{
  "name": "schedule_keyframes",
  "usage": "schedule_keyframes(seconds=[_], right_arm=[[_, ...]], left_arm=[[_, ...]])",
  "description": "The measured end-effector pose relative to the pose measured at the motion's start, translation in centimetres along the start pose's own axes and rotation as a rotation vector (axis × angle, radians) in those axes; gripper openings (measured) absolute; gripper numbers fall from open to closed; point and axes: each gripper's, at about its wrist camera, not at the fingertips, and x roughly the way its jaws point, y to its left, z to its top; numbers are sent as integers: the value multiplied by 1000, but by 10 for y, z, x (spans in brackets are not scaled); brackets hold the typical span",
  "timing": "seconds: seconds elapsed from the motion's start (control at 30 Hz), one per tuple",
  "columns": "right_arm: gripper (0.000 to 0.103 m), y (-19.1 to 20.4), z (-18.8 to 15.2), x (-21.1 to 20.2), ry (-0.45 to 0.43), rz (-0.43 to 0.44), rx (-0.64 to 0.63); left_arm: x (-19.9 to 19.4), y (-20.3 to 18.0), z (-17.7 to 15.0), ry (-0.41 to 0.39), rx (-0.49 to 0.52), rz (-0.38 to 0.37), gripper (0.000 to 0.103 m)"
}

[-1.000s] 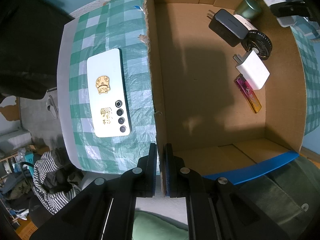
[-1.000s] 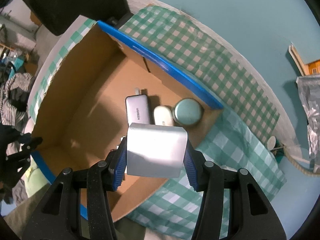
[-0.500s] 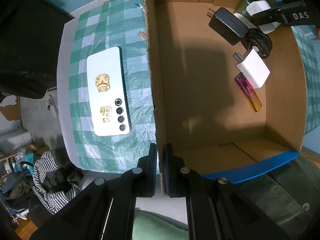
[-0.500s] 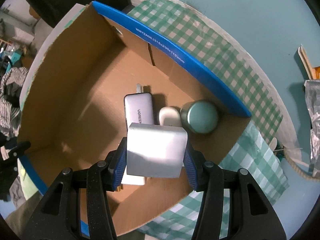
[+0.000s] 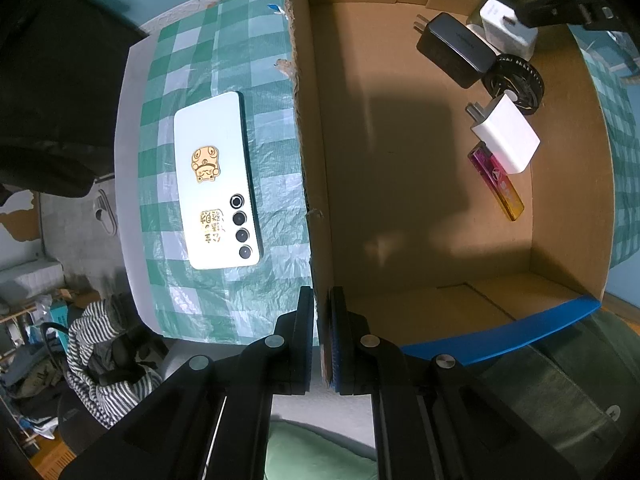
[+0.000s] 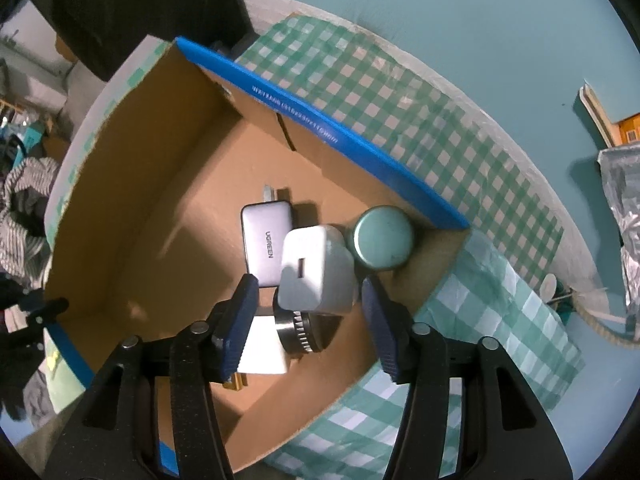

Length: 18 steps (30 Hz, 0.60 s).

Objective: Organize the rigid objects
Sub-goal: 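Lower the cube charger beside the tin and open the right gripper, then withdraw the right gripper and move it over the white octagonal device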

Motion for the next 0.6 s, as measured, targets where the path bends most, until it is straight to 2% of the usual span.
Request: schedule_keyframes(seconds=[0.6], right_arm=[[60,-8,-16,-57,-87,-11,19]], left_arm=[[1,1,-1,0,7,7,8]])
